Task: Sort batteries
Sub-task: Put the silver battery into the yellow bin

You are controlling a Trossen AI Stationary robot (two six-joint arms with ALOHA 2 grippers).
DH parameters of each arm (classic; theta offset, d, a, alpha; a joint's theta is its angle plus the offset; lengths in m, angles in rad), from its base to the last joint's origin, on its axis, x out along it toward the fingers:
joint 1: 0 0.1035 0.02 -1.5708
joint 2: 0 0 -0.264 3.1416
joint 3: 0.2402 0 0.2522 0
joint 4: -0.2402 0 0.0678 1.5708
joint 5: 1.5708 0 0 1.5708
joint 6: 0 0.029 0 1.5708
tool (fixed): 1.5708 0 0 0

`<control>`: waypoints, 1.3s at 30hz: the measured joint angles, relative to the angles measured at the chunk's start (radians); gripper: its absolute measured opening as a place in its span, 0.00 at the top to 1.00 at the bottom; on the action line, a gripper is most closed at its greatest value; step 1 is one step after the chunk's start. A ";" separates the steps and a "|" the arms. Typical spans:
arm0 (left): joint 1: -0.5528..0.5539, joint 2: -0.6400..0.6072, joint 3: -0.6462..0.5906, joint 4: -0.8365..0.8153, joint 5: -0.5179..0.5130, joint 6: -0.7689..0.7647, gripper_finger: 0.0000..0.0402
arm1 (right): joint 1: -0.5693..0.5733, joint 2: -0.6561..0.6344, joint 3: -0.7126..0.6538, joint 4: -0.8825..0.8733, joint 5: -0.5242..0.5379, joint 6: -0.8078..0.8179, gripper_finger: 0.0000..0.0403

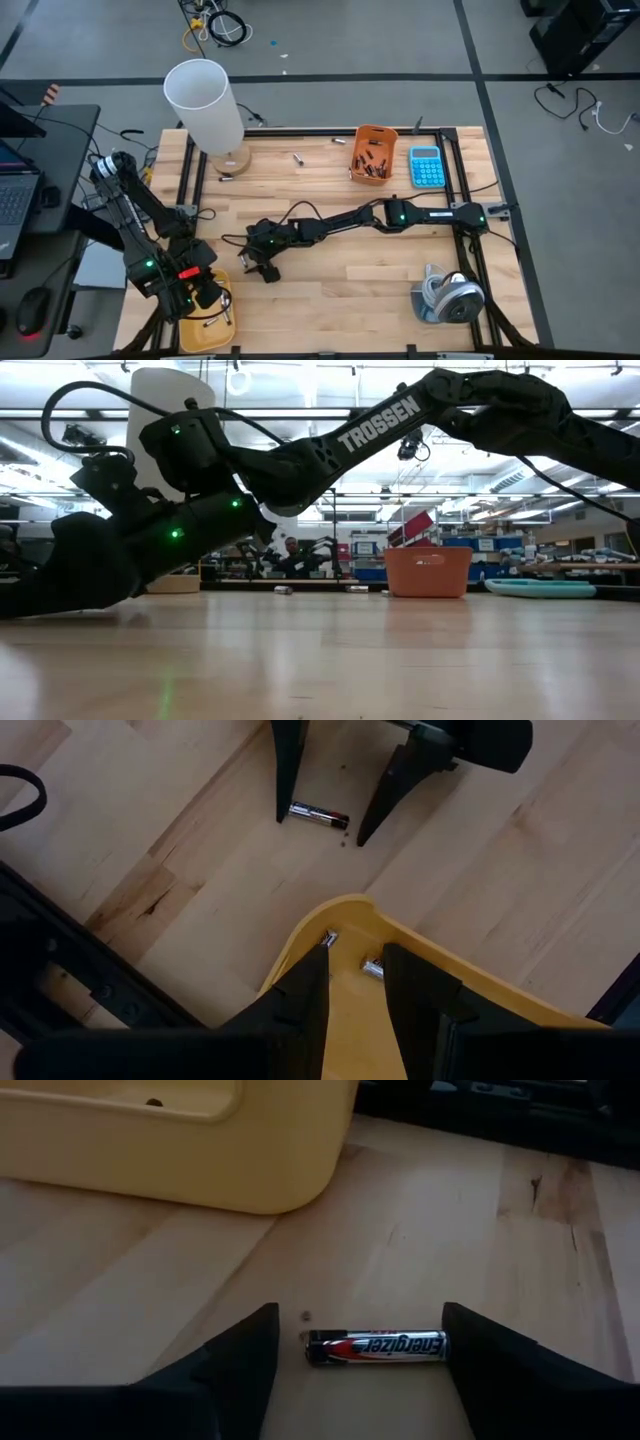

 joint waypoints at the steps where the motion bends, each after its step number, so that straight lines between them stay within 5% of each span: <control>1: 0.000 0.000 0.000 0.000 0.000 0.000 0.75 | 0.000 0.000 0.000 0.000 0.000 0.000 0.36; 13: 0.000 0.000 0.000 0.000 -0.001 0.000 0.75 | -0.006 0.001 -0.001 -0.003 -0.002 -0.001 0.53; 39: 0.000 0.000 0.000 -0.030 -0.055 -0.077 0.75 | -0.028 -0.024 -0.006 0.006 -0.020 0.085 0.52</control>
